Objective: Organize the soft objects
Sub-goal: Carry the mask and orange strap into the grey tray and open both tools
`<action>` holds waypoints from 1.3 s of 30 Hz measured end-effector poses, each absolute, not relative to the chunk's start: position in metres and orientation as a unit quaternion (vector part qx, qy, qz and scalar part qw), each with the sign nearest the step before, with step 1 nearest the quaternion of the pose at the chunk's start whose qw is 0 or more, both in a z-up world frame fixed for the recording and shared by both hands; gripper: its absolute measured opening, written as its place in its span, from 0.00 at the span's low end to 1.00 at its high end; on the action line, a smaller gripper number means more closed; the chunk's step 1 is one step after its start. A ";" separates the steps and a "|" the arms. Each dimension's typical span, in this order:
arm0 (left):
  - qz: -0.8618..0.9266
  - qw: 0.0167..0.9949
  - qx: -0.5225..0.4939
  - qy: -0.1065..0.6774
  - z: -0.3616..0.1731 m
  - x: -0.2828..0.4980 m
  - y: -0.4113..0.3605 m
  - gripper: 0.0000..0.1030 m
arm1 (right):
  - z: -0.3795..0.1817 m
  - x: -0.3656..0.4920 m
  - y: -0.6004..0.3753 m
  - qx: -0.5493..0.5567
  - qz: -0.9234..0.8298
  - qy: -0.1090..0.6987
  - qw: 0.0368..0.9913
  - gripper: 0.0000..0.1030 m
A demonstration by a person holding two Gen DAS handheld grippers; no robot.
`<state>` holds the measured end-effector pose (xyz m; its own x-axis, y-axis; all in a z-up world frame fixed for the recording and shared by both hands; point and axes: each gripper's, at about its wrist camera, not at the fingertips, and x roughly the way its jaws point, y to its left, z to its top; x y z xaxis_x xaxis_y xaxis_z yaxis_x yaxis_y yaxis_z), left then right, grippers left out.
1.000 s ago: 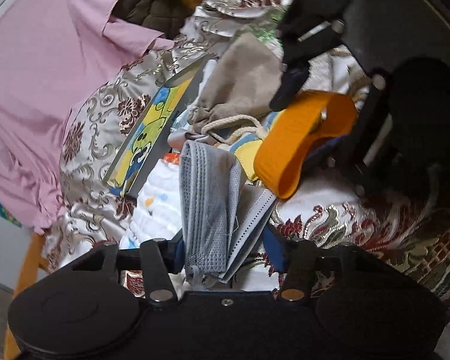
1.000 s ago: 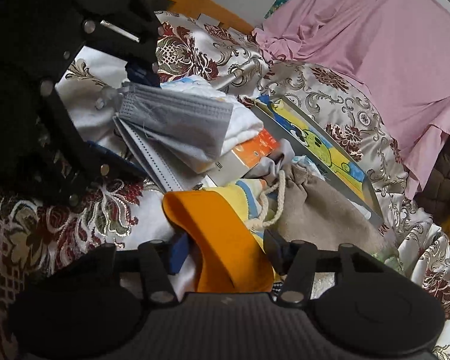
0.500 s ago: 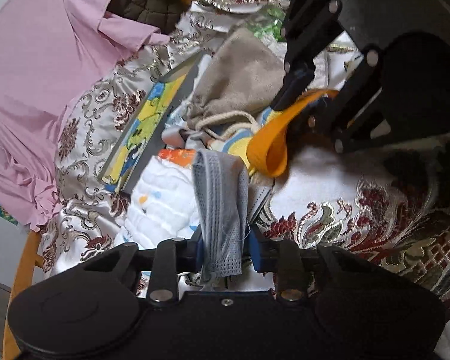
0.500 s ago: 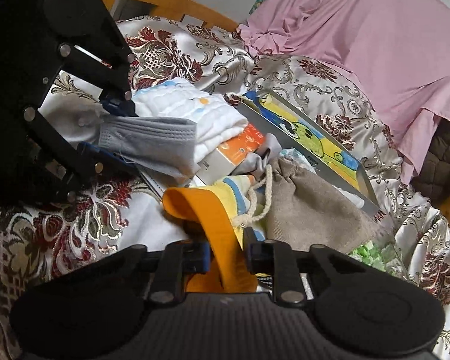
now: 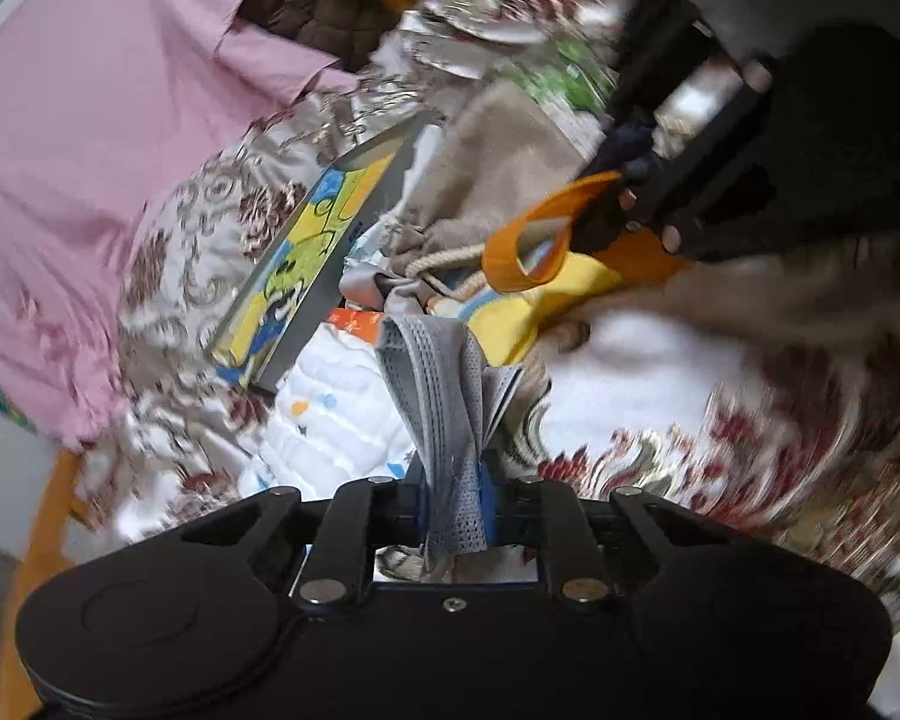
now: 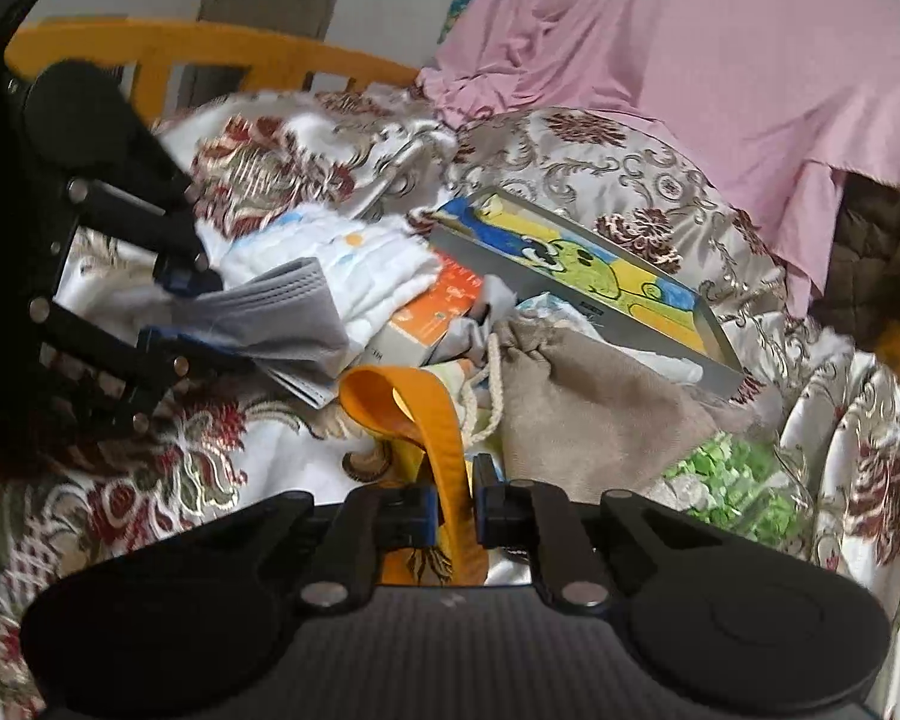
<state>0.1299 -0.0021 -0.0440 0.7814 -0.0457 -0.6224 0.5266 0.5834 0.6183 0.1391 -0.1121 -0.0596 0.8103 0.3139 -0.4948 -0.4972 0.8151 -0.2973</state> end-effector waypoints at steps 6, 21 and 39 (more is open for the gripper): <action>-0.181 0.890 0.265 0.323 -0.013 0.143 0.012 0.16 | -0.041 0.133 -0.131 -0.156 0.221 0.210 0.940 0.11; -0.190 0.931 0.023 0.312 0.036 0.215 0.034 0.17 | 0.026 0.222 -0.168 -0.036 0.212 0.213 0.953 0.11; -0.122 0.932 -0.073 0.333 0.005 0.454 0.076 0.18 | 0.010 0.467 -0.125 0.046 0.183 0.295 0.937 0.12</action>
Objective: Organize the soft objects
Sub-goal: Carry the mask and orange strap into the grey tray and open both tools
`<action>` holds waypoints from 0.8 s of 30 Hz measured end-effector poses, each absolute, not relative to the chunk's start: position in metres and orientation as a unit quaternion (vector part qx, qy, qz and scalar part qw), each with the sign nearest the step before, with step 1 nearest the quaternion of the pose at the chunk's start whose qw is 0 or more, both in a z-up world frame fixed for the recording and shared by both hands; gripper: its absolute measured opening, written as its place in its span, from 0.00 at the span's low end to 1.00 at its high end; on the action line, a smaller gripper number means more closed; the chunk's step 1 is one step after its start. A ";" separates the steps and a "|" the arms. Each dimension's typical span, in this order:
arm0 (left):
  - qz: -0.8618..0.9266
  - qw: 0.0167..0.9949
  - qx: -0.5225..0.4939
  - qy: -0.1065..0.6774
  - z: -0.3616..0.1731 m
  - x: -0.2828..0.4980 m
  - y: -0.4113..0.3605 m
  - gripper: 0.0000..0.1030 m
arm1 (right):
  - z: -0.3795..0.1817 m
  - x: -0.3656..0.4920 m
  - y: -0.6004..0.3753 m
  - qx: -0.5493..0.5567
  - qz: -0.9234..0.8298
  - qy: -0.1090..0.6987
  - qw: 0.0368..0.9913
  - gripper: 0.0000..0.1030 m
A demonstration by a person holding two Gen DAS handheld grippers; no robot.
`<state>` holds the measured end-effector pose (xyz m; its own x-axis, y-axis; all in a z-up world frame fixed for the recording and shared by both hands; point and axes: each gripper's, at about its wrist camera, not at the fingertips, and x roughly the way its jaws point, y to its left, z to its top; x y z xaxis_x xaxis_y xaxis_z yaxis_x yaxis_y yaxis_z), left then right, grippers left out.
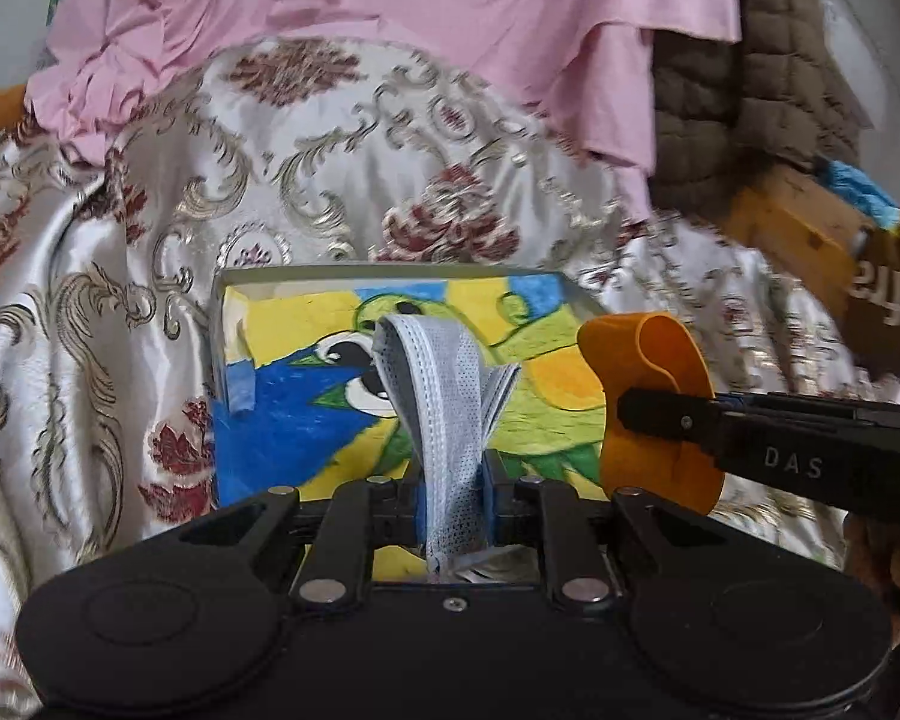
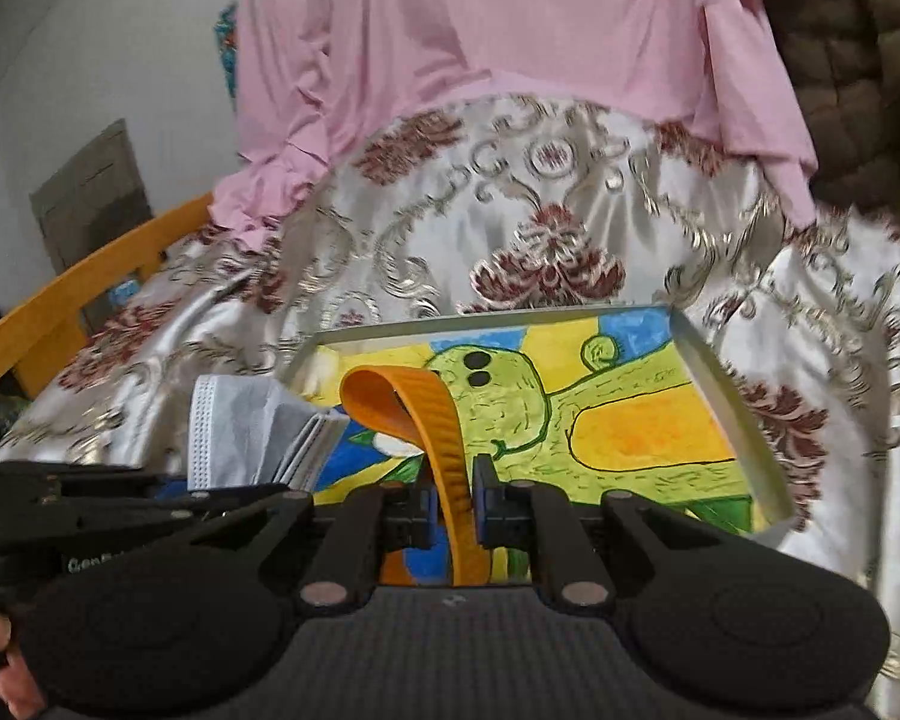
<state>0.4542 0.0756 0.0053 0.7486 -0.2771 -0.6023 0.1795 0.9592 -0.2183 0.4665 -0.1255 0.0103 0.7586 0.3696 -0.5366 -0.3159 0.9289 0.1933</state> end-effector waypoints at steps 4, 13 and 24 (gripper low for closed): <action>-0.110 0.922 -0.089 0.361 -0.012 0.483 0.081 0.18 | -0.005 0.501 -0.119 0.063 0.165 0.326 0.929 0.12; -0.099 0.905 -0.107 0.400 -0.041 0.511 0.089 0.20 | -0.026 0.529 -0.108 0.065 0.144 0.373 0.914 0.13; -0.076 0.907 -0.109 0.398 -0.035 0.498 0.089 0.45 | -0.018 0.513 -0.107 0.050 0.139 0.367 0.918 0.42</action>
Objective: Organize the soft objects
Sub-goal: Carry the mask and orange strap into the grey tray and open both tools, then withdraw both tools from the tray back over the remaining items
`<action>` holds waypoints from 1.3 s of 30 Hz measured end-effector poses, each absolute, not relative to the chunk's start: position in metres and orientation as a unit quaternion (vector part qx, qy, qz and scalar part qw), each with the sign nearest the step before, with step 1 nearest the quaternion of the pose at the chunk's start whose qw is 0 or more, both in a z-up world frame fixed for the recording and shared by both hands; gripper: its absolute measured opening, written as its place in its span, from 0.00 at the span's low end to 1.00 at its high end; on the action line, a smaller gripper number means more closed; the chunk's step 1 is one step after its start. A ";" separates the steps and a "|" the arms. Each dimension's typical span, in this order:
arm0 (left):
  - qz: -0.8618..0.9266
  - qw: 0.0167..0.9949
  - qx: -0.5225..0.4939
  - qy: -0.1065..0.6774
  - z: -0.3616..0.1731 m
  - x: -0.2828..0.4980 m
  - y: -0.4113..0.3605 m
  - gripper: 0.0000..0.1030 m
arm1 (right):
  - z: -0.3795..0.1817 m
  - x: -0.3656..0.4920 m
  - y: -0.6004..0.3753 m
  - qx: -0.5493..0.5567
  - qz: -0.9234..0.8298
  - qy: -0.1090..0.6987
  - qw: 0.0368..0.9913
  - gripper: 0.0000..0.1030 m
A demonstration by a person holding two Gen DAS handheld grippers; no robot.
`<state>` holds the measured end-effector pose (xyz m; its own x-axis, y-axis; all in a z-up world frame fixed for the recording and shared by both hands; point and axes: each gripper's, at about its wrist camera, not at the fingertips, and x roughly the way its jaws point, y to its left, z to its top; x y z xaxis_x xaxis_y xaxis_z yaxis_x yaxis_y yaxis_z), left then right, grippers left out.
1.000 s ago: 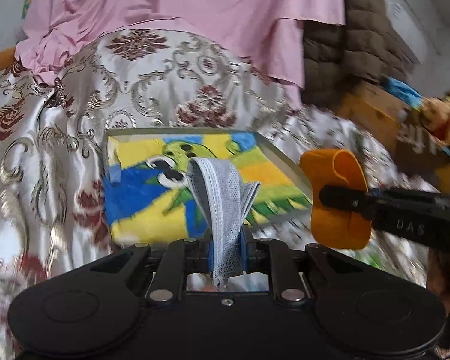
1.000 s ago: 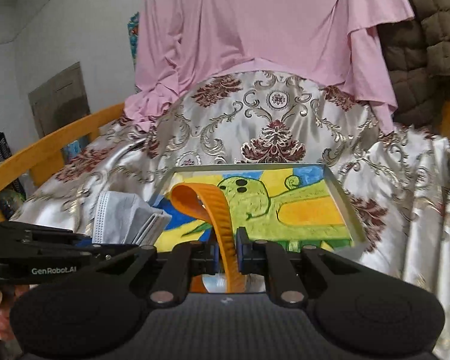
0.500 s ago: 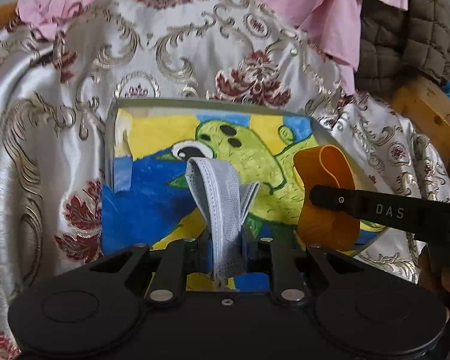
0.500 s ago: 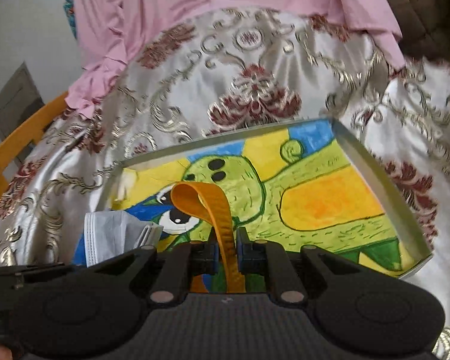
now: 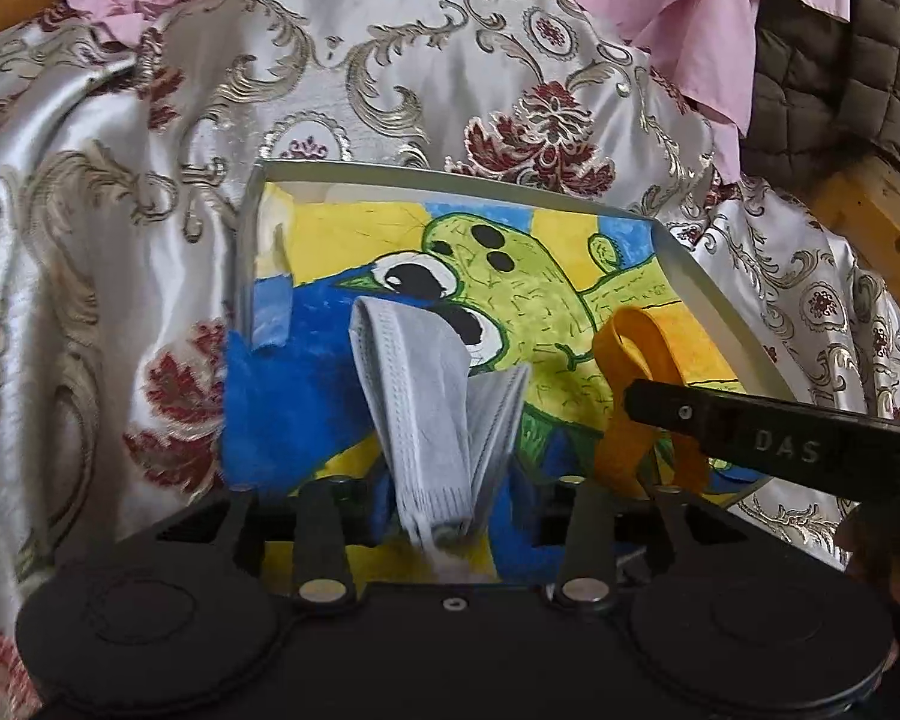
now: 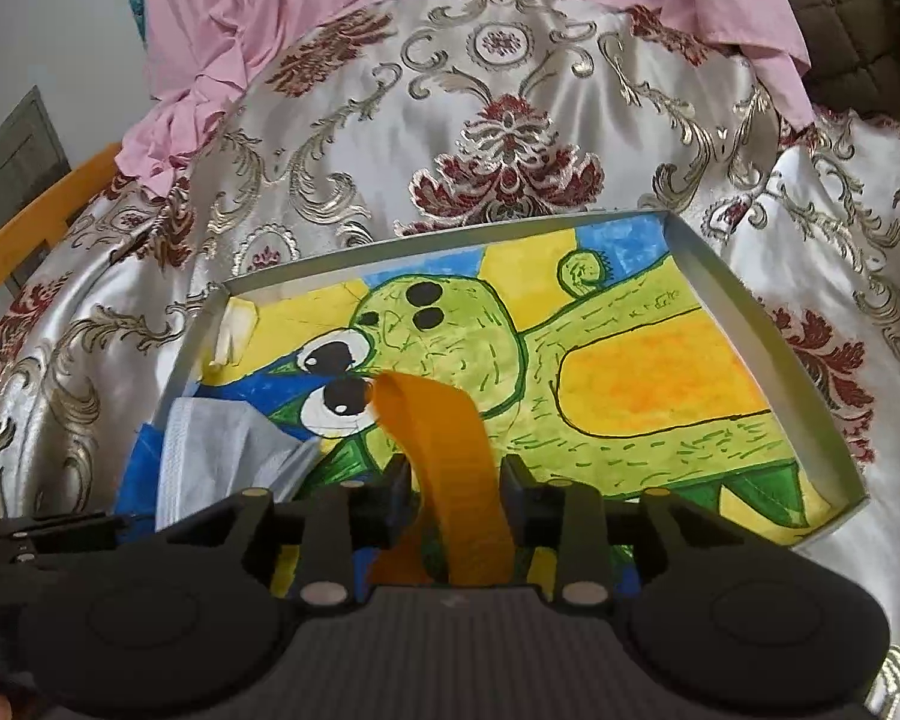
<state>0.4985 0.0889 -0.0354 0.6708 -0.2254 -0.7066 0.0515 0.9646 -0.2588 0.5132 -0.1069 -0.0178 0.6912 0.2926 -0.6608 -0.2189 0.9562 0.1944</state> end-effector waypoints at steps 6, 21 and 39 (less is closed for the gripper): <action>-0.064 0.917 -0.100 0.381 -0.017 0.471 0.088 0.63 | 0.011 0.486 -0.117 0.047 0.149 0.336 0.929 0.63; -0.050 0.963 -0.098 0.247 0.058 0.339 0.074 0.91 | 0.083 0.347 -0.159 0.047 0.175 0.205 0.962 0.95; -0.054 0.977 -0.102 0.178 0.089 0.176 0.059 0.99 | 0.090 0.181 -0.204 0.062 0.177 0.112 0.976 1.00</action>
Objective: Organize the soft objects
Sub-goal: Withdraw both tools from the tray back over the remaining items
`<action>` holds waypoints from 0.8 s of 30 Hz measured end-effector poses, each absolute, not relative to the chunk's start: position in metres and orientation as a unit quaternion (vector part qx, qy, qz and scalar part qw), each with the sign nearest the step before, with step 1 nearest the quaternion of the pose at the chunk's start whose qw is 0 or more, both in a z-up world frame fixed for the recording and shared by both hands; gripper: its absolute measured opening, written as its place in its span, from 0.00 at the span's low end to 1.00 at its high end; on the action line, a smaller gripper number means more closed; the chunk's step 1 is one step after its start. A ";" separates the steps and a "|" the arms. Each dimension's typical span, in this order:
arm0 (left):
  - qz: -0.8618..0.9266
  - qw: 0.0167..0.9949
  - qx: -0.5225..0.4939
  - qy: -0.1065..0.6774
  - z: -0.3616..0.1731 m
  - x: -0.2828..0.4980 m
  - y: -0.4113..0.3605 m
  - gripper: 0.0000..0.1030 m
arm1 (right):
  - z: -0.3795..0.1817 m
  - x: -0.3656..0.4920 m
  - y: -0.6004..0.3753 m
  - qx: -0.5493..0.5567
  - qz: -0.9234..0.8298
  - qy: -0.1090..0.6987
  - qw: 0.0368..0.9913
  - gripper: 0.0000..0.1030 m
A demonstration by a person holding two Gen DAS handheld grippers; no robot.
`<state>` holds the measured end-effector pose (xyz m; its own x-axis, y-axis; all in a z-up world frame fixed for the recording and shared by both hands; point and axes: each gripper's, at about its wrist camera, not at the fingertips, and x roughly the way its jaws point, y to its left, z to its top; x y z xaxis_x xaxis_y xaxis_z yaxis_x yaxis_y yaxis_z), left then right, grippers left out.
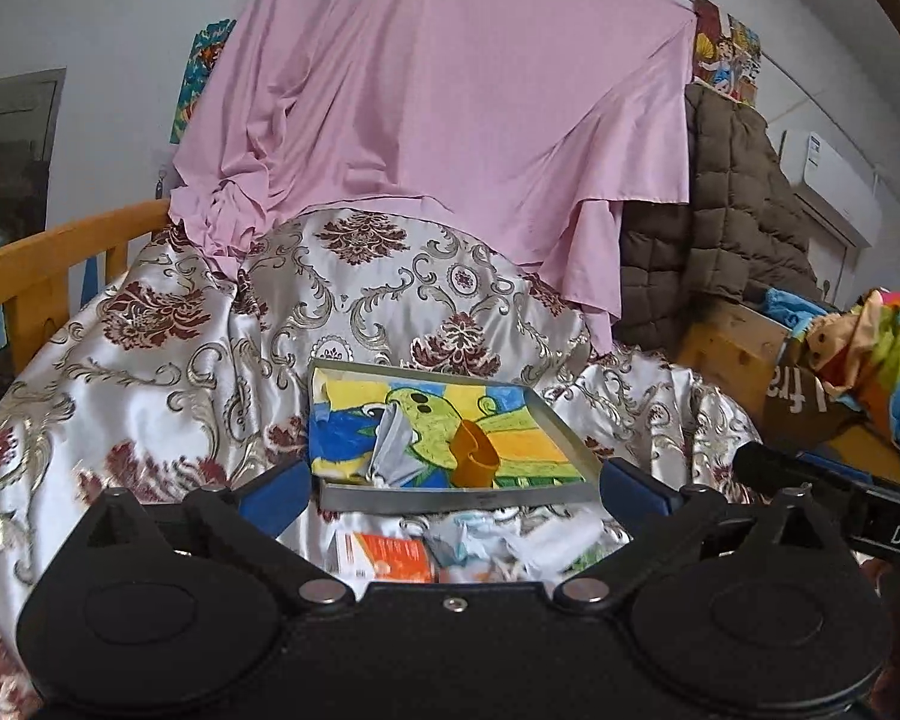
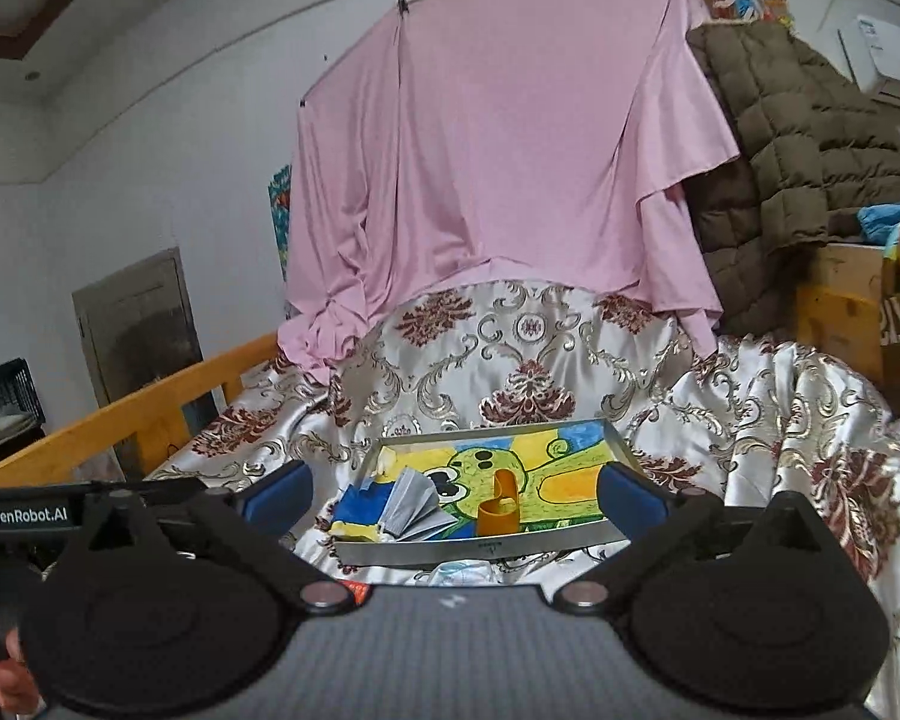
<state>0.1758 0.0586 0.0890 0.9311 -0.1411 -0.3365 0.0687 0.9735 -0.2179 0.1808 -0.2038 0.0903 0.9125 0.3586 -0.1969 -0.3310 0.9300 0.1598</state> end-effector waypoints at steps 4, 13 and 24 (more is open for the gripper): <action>-0.054 0.979 -0.093 0.174 0.084 0.151 0.057 0.99 | 0.086 0.154 -0.205 0.047 0.170 0.099 0.979 1.00; -0.047 0.977 -0.079 0.193 0.063 0.113 0.061 0.99 | 0.065 0.111 -0.185 -0.001 0.168 0.086 0.982 1.00; -0.031 0.961 -0.092 0.258 0.026 0.083 0.076 0.99 | 0.027 0.090 -0.175 -0.009 0.173 0.127 0.977 1.00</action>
<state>0.0825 0.0765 0.0261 0.8645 -0.1066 -0.4912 0.0112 0.9811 -0.1932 0.0895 -0.1753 0.0269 0.9079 0.3351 -0.2519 -0.3396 0.9402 0.0266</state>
